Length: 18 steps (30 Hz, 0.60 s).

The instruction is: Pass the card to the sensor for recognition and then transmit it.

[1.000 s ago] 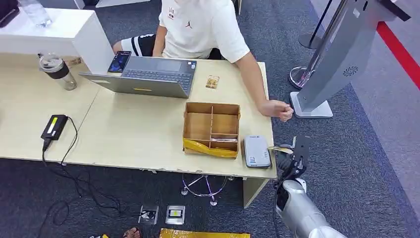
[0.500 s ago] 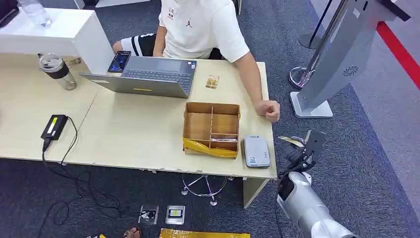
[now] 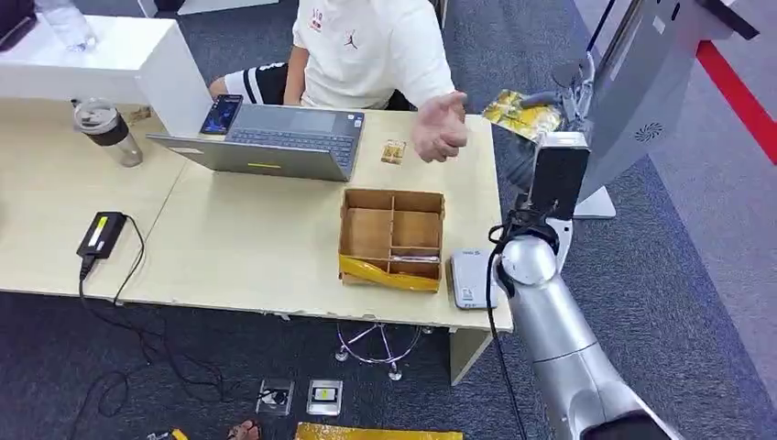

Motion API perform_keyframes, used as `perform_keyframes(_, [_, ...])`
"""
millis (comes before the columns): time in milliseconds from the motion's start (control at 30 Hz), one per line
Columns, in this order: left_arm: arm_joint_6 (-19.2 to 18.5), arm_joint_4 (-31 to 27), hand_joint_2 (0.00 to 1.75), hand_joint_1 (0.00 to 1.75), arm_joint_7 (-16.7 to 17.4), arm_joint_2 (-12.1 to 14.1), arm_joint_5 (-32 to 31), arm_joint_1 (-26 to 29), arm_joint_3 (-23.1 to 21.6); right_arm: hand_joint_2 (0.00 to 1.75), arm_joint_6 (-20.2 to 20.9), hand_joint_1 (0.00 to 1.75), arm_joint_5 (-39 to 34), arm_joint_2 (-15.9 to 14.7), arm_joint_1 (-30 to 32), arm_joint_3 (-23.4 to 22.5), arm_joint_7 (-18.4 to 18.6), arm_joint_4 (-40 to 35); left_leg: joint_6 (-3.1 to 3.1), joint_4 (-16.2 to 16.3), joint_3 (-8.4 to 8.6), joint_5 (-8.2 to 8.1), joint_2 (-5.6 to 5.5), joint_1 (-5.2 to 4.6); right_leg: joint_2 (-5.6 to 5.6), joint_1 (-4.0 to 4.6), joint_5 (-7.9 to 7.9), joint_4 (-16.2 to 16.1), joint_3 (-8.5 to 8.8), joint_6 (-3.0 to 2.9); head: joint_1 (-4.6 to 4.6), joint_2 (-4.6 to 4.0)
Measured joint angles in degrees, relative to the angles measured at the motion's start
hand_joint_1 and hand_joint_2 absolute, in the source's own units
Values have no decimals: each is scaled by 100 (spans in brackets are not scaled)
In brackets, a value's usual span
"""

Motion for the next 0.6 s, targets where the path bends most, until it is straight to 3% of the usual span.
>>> perform_keyframes(67, [-55,-17,175,0,11,26,-22,-5,-52,175,253,175,395,105,-132,208,126,4,0,0,1,0,0,0,4,0,2,0,1,2,2,0])
perform_keyframes(267, [-134,-118,175,0,171,72,-7,-19,-271,175,925,175,2148,737,-397,1017,1087,554,-3,0,-4,2,-11,7,-9,6,0,0,-4,-1,2,0])
perform_keyframes(400, [-263,-188,175,0,306,131,179,-9,-462,175,991,175,2519,794,-1166,1360,625,1522,-4,0,-12,6,-16,6,-10,5,0,1,-11,-1,-2,0])
perform_keyframes(600, [-378,-308,175,0,365,267,472,-6,-632,175,1023,175,2930,787,-1771,1598,1026,2586,-4,2,-9,6,-16,1,-10,1,2,-2,-9,1,2,0])
